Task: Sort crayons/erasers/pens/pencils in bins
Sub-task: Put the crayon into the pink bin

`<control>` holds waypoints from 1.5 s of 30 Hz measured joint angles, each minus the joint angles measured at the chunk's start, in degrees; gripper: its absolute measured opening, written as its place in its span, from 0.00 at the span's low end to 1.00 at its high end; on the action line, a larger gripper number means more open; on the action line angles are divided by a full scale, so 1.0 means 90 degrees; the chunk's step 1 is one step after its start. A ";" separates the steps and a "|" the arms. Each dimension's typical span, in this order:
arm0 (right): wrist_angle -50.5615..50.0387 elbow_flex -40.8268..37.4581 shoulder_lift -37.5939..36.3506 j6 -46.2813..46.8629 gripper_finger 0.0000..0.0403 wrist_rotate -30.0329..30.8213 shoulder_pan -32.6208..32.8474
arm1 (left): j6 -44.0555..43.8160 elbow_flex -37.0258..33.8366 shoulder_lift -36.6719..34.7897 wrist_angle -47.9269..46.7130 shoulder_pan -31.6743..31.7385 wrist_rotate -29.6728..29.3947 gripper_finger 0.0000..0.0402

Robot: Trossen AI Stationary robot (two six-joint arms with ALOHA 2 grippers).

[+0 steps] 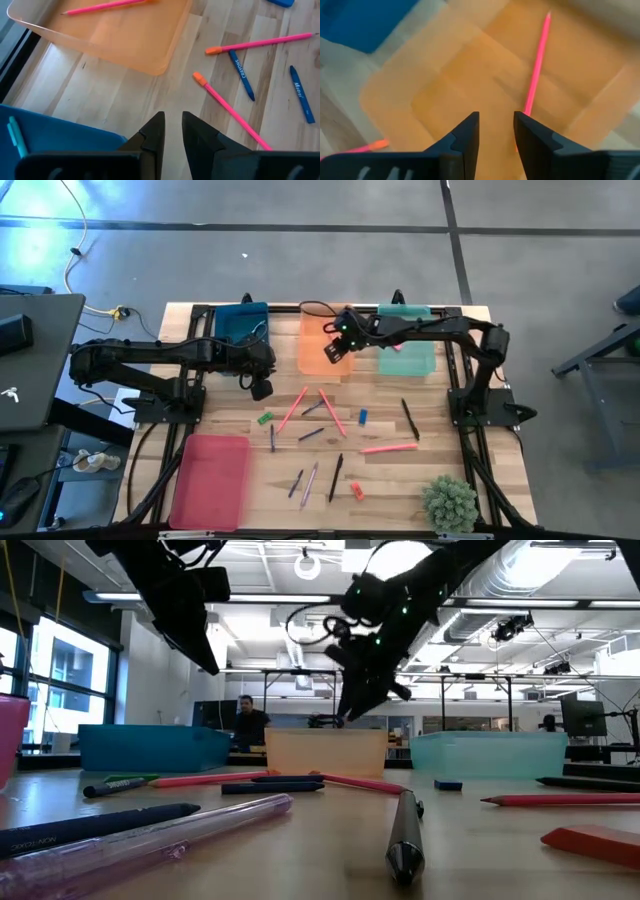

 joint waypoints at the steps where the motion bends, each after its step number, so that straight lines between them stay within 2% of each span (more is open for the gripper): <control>1: -0.0006 0.0000 -0.0092 -0.0082 0.28 0.0036 0.0000 | 0.0000 0.0000 0.0000 -0.0002 0.0000 0.0000 0.16; 7: -0.0218 0.0000 -0.0721 -0.0549 0.28 0.0302 0.0005 | -0.0134 0.0000 0.0002 0.0019 -0.0005 0.0002 0.26; 13: -0.0778 0.0000 -0.1347 -0.0618 0.28 0.0881 0.0002 | -0.0278 0.0002 0.0214 0.0677 -0.0183 0.0162 0.33; 16: -0.1101 0.0000 -0.1623 -0.0618 0.28 0.1058 0.0002 | -0.0136 0.0068 0.0384 0.0962 -0.0274 0.0427 0.34; 20: -0.1511 0.0000 -0.1944 -0.0611 0.28 0.1175 0.0000 | -0.0121 0.0464 0.0638 0.0918 -0.0316 0.0457 0.34; 26: -0.1840 0.0000 -0.2269 -0.0614 0.28 0.1845 0.0049 | -0.0121 0.0964 0.1124 0.0851 -0.0313 0.0493 0.34; 33: -0.2428 0.0000 -0.2499 -0.0643 0.28 0.1902 -0.0084 | -0.0240 0.1341 0.2000 0.0641 -0.0511 0.0910 0.34; 39: -0.3016 0.0000 -0.2515 -0.0597 0.28 0.1899 -0.0165 | -0.0406 0.1864 0.2800 0.0200 -0.0704 0.0980 0.34; 45: -0.3077 0.0000 -0.2515 -0.0572 0.28 0.1969 -0.0163 | -0.0433 0.2062 0.3464 0.0250 -0.0925 0.1078 0.34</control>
